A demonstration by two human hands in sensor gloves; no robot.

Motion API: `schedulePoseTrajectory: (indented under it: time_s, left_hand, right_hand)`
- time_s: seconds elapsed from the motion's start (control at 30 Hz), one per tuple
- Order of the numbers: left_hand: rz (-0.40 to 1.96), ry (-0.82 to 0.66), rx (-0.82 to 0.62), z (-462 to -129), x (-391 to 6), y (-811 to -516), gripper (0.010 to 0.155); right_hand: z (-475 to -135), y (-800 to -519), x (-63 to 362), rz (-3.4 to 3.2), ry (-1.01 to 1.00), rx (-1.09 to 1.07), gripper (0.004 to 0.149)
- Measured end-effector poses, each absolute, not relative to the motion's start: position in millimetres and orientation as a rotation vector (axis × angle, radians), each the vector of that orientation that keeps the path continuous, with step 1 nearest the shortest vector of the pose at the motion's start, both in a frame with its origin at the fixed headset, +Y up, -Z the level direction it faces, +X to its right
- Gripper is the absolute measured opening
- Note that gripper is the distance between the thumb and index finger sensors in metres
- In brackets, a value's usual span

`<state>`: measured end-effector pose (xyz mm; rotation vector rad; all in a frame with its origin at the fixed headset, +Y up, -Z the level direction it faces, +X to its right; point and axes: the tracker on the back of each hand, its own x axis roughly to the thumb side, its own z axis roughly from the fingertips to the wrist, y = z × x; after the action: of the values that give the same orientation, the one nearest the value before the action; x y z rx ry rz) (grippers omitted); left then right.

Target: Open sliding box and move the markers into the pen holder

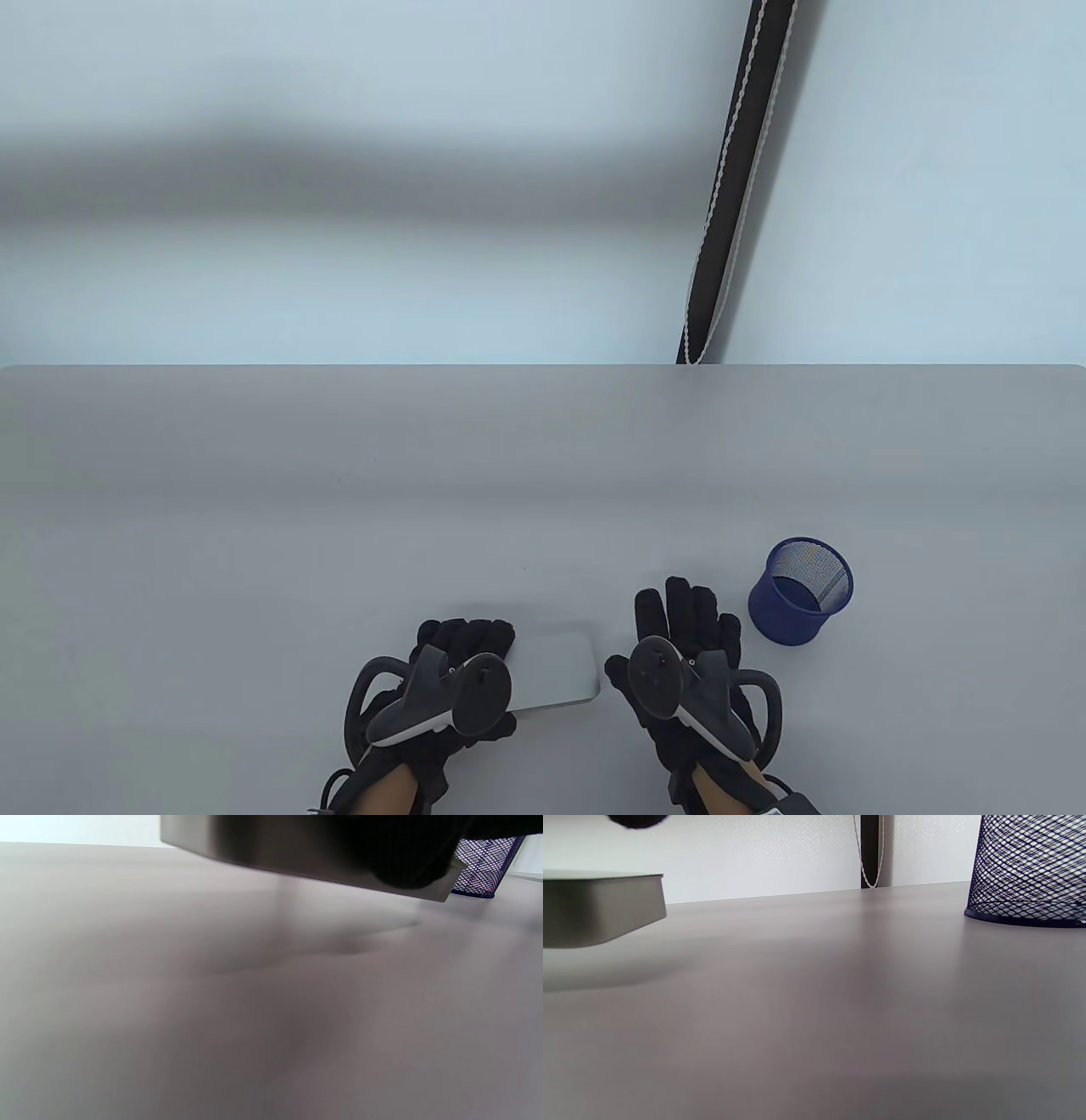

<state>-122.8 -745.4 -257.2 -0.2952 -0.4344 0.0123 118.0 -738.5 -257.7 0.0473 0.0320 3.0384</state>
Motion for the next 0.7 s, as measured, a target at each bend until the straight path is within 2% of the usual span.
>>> schedulePoseTrajectory:
  time_s: [0.7]
  left_hand:
    - [-0.057, -0.489, -0.389, -259, -109, -771, 0.070]
  right_hand:
    - [-258, -749, 109, 3.070, 0.118, 0.118, 0.080]
